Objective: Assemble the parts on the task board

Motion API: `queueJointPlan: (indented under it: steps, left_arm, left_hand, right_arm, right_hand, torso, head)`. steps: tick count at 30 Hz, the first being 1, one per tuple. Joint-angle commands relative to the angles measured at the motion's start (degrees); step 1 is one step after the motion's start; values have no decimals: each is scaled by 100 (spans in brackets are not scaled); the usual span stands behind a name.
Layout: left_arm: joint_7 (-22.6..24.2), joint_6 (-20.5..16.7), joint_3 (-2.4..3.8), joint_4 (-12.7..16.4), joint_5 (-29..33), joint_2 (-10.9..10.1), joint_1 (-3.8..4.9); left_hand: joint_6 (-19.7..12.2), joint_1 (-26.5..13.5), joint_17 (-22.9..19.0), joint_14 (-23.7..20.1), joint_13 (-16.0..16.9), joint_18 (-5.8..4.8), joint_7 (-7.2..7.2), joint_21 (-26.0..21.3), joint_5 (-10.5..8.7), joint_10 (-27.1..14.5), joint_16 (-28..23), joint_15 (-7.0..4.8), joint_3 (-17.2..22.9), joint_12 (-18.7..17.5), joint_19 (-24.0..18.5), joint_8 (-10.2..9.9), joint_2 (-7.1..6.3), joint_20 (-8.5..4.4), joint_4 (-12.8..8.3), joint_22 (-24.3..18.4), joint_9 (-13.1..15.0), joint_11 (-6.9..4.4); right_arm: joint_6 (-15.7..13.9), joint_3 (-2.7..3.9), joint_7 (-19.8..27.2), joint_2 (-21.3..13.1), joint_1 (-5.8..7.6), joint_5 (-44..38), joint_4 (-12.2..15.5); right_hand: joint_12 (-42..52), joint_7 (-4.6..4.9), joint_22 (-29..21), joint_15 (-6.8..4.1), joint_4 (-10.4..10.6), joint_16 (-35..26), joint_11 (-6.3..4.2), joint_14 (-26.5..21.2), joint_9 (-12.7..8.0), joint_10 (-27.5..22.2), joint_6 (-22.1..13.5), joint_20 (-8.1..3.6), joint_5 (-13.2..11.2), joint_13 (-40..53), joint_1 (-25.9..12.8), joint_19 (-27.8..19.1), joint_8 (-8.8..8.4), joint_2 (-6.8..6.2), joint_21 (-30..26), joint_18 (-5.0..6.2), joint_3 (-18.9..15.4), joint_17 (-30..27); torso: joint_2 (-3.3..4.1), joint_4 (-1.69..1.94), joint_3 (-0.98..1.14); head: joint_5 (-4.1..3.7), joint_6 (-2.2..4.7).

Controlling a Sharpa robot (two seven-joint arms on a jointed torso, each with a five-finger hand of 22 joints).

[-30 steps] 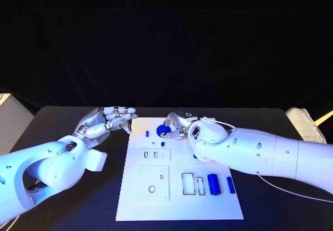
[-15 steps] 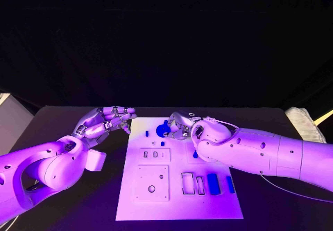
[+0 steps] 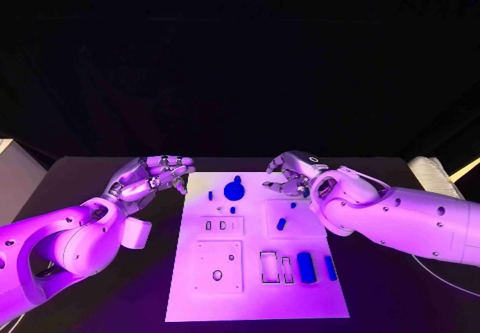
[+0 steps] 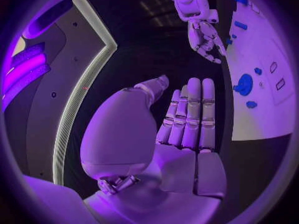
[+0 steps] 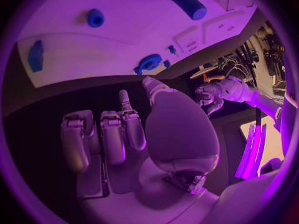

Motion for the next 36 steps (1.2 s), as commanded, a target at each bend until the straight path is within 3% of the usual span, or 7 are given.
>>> queueJointPlan:
  steps: [1,10,13,16,18,23,36]
  left_arm:
    - [54,91,4,-15,-17,29,7]
    - [58,122,3,-64,-24,95,5]
    - [59,130,3,-76,-32,107,5]
    - [59,136,3,-88,-37,114,4]
    - [59,140,3,-101,-39,117,3]
    - [60,146,2,-136,-41,118,2]
    - [61,153,2,-177,-66,116,2]
  left_hand:
    - [-46,-26,-7,-42,6,27,-10,29,-19,-35,27,-10,42,-26,-42,-38,37,5,2,6,5,-2]
    - [-47,-27,-9,-48,6,26,-11,30,-19,-35,24,-8,43,-25,-46,-39,34,6,0,7,6,-2]
    - [-47,-27,-9,-48,6,26,-11,30,-19,-35,24,-8,43,-25,-46,-39,34,6,0,7,6,-2]
    - [-47,-27,-9,-48,6,26,-11,30,-19,-35,24,-8,43,-25,-46,-39,34,6,0,7,6,-2]
    - [-47,-27,-9,-48,6,26,-11,30,-19,-35,24,-8,43,-25,-46,-39,34,6,0,7,6,-2]
    - [-47,-27,-9,-48,6,26,-11,30,-19,-35,24,-8,43,-25,-46,-39,34,6,0,7,6,-2]
    - [-50,-27,-15,-63,7,26,-12,36,-19,-37,18,-7,49,-24,-62,-39,32,8,-9,11,8,-2]
  right_arm:
    - [-31,2,965,-313,76,1150,114]
    - [579,-3,1709,-945,122,1740,-140]
    - [688,-12,1804,-1015,75,1660,-289]
    - [760,-16,1864,-1038,19,1597,-405]
    - [819,-19,1909,-1037,-29,1563,-491]
    - [916,-21,1990,-1017,-134,1514,-643]
    - [909,-21,2005,-908,-220,1493,-787]
  right_hand:
    - [-43,2,1509,5,-122,33,2,605,-6,68,-26,-2,-116,990,237,599,-31,-59,26,-38,110,1504]
    - [-57,0,1509,4,-396,33,-1,606,-19,56,-37,-3,-171,981,639,599,-77,-254,26,-38,253,1506]
    - [-66,5,1509,6,-443,33,2,606,-25,48,-55,-2,-161,974,702,599,-95,-278,26,-38,279,1506]
    - [-75,6,1509,8,-465,33,4,606,-28,40,-66,0,-156,967,729,599,-105,-294,26,-38,289,1506]
    - [-79,8,1509,10,-475,33,5,606,-30,36,-74,1,-148,963,741,599,-112,-300,26,-38,295,1506]
    - [-85,10,1509,11,-482,33,6,606,-32,31,-82,1,-139,958,750,599,-117,-306,26,-38,298,1506]
    - [-76,19,1509,16,-477,33,14,606,-38,39,-105,5,-102,968,742,599,-136,-305,26,-38,303,1506]
  torso:
    - [-27,-52,31]
    - [-27,-74,91]
    - [-25,-81,94]
    - [-17,-83,115]
    - [-14,-73,106]
    - [-3,-77,135]
    - [-8,-70,115]
  head:
    - [-1,24]
    - [-73,50]
    - [-94,39]
    - [-95,30]
    - [-89,21]
    - [-63,16]
    - [-64,-11]
